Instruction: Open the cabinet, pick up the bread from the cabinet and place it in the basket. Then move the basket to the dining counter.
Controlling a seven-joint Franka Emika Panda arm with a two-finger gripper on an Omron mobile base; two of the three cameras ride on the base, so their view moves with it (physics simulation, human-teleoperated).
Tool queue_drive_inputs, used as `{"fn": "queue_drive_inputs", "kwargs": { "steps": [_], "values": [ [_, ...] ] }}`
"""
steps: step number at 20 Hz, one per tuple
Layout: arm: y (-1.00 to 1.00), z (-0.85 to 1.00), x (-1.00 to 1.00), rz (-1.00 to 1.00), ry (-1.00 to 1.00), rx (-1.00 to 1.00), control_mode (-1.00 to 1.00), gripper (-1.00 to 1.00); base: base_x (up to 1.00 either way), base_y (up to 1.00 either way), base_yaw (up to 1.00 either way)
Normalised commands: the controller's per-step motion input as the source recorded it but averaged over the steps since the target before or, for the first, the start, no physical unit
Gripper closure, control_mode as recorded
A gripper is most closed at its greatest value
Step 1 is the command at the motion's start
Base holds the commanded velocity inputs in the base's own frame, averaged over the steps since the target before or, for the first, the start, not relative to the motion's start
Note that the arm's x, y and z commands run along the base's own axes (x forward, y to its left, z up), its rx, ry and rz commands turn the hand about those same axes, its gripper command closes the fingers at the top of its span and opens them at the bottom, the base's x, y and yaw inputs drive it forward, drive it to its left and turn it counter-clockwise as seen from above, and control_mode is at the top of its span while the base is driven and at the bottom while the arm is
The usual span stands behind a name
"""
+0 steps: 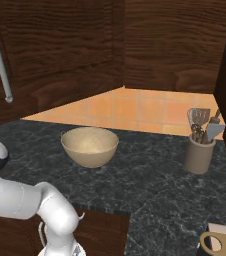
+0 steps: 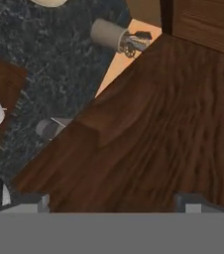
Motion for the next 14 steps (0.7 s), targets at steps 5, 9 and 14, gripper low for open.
{"fn": "queue_drive_inputs", "kwargs": {
  "steps": [5, 9, 14],
  "values": [
    [-1.0, 0.15, -0.54, -0.28, 0.08, -0.25, -1.0, -1.0, 0.0, 0.0, 0.0],
    [-1.0, 0.2, -1.0, -0.12, -0.11, -0.03, -1.0, -1.0, 0.0, 0.0, 0.0],
    [-1.0, 0.18, -1.0, -0.01, -0.25, 0.0, -1.0, -1.0, 0.0, 0.0, 0.0]
  ]
}}
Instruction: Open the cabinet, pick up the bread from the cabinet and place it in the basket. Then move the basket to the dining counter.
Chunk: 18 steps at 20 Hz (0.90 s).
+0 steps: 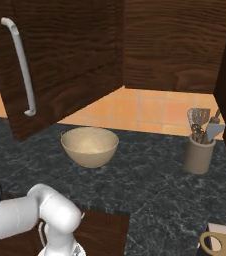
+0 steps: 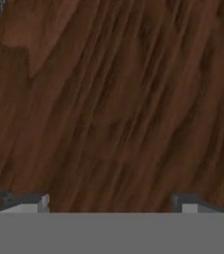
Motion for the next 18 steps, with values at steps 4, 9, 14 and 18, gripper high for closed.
{"fn": "queue_drive_inputs", "kwargs": {
  "steps": [4, 9, 14, 18],
  "values": [
    [-1.0, -0.01, -0.47, 0.06, -0.13, 0.08, -1.0, -1.0, 0.0, 0.0, 0.0],
    [-1.0, 0.0, 0.01, 0.19, -0.08, 0.1, -1.0, -1.0, 0.0, 0.0, 0.0],
    [-0.98, -0.01, 0.14, 0.11, -0.06, 0.03, -1.0, -1.0, 0.0, 0.0, 0.0],
    [-0.28, 0.0, -0.02, 0.02, -0.01, 0.0, -1.0, -1.0, 0.0, 0.0, 0.0]
  ]
}}
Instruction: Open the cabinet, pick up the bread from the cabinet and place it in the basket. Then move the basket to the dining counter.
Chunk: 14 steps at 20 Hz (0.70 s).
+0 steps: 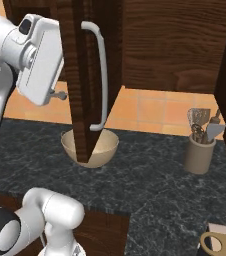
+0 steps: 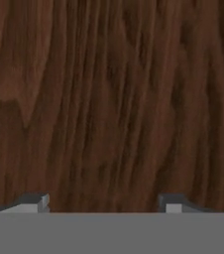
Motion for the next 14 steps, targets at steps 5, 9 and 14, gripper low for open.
{"fn": "queue_drive_inputs", "kwargs": {
  "steps": [5, 9, 14],
  "values": [
    [0.64, 0.0, -0.17, 0.01, -0.06, -0.03, -1.0, -1.0, 0.0, 0.0, 0.0],
    [1.0, -0.13, -0.08, 0.07, -0.04, 0.01, -1.0, -1.0, 0.0, 0.0, 0.0],
    [0.99, -0.78, 0.43, 0.04, 0.0, 0.34, -1.0, -1.0, 0.0, 0.0, 0.0]
  ]
}}
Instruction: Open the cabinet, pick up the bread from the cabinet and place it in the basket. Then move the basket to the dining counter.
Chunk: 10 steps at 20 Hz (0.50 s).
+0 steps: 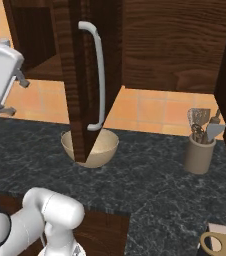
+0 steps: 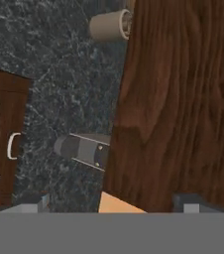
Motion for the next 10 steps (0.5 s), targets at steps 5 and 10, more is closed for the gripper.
{"fn": "queue_drive_inputs", "kwargs": {
  "steps": [5, 10],
  "values": [
    [0.81, -0.92, 0.56, 0.0, 0.0, 0.5, -1.0, -1.0, 0.0, 0.0, 0.0],
    [0.36, -0.7, 0.44, -0.01, -0.12, 0.46, -1.0, -1.0, 0.0, 0.0, 0.0]
  ]
}}
